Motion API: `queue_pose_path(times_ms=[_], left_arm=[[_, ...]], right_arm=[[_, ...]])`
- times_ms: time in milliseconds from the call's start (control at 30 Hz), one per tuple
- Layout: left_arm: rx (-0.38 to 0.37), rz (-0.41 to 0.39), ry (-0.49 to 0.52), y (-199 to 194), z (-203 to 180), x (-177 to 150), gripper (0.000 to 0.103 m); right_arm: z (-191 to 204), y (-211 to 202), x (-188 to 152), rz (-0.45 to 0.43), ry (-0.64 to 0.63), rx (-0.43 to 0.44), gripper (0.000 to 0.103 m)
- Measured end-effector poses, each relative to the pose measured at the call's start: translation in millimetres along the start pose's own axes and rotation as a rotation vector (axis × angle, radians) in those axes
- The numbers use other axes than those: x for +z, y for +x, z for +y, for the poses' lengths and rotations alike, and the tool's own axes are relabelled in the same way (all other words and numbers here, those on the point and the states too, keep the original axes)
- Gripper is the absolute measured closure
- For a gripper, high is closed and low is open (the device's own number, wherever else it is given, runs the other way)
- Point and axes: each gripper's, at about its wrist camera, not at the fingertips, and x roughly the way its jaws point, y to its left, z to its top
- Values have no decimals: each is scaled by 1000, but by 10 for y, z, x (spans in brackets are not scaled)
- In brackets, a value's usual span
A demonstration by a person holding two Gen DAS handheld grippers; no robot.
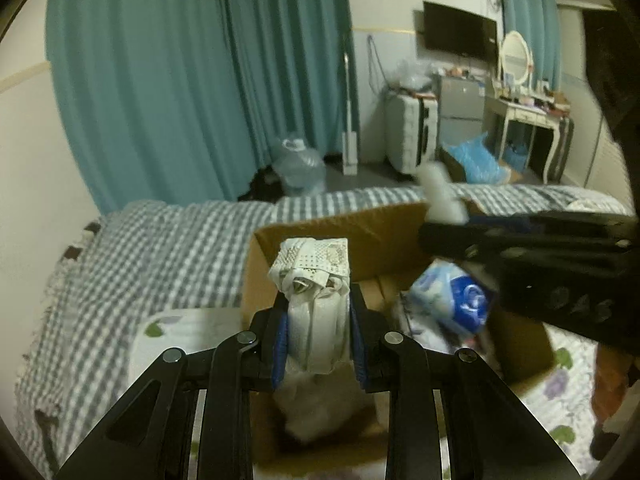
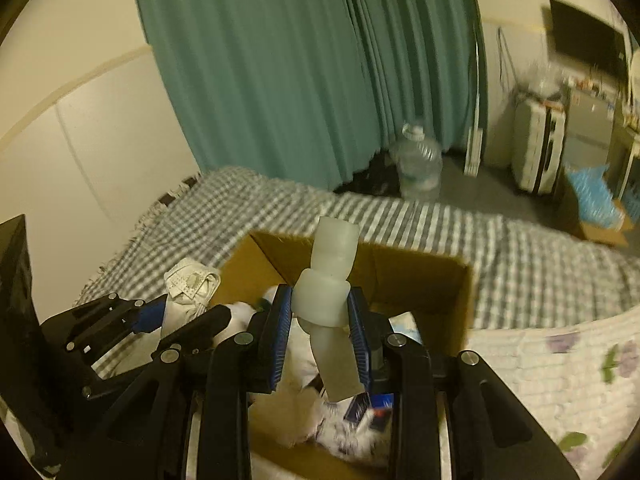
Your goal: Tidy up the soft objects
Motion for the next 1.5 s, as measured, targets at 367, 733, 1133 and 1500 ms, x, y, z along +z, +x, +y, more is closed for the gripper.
queue_pose_path(times_ms=[367,733,1133,1500], left_arm=[[-4,52,21,404,-80,-42,29],[47,-65,1,-579,-107,329,29],[126,-479,13,-2938,-134,750,15],[171,-626,-39,-3518,-67,234,10]], right_arm=[[-285,441,-11,34,82,3,43],[-67,-823,277,-111,42,-86,43],[776,-3366,354,-494,-106,-186,5],[907,-4290,-393,-700,-141,-124,0]])
